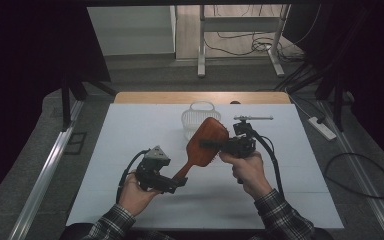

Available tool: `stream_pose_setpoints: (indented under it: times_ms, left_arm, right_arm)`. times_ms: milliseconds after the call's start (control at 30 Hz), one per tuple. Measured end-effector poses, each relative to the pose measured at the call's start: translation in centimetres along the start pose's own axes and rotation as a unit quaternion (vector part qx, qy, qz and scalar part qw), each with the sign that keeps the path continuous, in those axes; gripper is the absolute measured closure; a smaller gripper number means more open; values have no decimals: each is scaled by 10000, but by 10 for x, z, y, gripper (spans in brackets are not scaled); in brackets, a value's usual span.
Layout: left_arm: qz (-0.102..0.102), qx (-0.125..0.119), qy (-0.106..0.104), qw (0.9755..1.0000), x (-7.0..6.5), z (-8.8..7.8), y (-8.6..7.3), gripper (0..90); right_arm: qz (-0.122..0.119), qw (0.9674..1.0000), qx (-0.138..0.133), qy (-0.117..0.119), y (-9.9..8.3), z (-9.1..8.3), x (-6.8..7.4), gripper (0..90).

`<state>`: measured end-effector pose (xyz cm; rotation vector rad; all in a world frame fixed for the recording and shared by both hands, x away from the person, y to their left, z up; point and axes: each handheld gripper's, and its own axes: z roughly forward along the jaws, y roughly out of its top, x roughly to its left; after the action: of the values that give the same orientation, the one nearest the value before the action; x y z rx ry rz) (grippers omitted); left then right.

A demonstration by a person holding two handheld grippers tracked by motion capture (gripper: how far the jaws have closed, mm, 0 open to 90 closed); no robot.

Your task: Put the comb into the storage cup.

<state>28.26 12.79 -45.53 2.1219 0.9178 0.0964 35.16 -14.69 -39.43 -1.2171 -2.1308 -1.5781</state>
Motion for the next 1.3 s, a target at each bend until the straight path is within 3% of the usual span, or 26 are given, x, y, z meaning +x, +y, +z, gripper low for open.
stream_pose_setpoints:
  times_ms: [133,667,933,1300]
  left_arm:
    - [-73,4,-18,10000,6,-8,-5,20]
    - [87,-235,273,9993,15,-31,-24,0]
    - [-129,-318,452,9984,21,-50,-45,0]
    - [-242,-335,701,9967,25,-68,-70,0]
  right_arm:
    - [-19,10000,-52,-56,1,-1,-1,565]
    - [-52,9995,-236,-197,8,-10,-5,563]
    - [-78,9991,-331,-246,14,-13,-6,562]
    - [-89,9984,-445,-329,22,-16,-8,563]
